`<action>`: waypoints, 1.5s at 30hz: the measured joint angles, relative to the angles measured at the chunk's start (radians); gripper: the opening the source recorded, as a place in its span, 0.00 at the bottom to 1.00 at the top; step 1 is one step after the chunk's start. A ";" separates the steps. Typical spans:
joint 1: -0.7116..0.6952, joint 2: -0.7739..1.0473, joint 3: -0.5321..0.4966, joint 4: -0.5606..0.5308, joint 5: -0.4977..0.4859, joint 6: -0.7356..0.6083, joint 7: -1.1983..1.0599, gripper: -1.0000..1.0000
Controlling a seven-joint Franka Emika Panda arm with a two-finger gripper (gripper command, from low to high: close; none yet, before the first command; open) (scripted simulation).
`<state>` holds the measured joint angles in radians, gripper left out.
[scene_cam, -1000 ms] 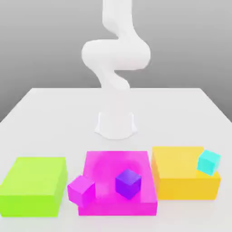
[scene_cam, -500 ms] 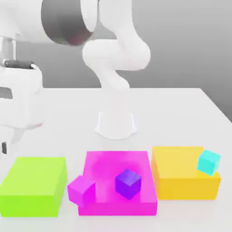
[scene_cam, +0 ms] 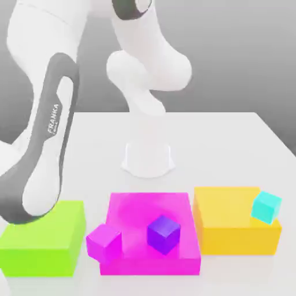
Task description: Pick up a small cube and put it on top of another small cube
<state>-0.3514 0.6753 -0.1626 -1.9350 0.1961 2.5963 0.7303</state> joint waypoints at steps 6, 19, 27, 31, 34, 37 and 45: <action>0.000 0.004 0.000 0.001 0.004 0.002 -0.003 0.00; 0.197 -0.448 0.055 -0.338 -0.115 -0.100 0.035 0.00; 0.356 -0.739 0.152 -0.615 -0.170 -0.111 0.037 0.00; 0.396 -0.839 0.190 -0.735 -0.181 -0.090 0.029 0.00; 0.400 -0.759 0.195 -0.762 -0.189 0.017 0.032 0.00; 0.399 -0.703 0.194 -0.771 -0.193 0.082 0.035 1.00; 0.400 -0.760 0.196 -0.764 -0.191 0.018 0.034 1.00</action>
<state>0.0491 -0.0843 0.0337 -2.6988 0.0049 2.6145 0.7642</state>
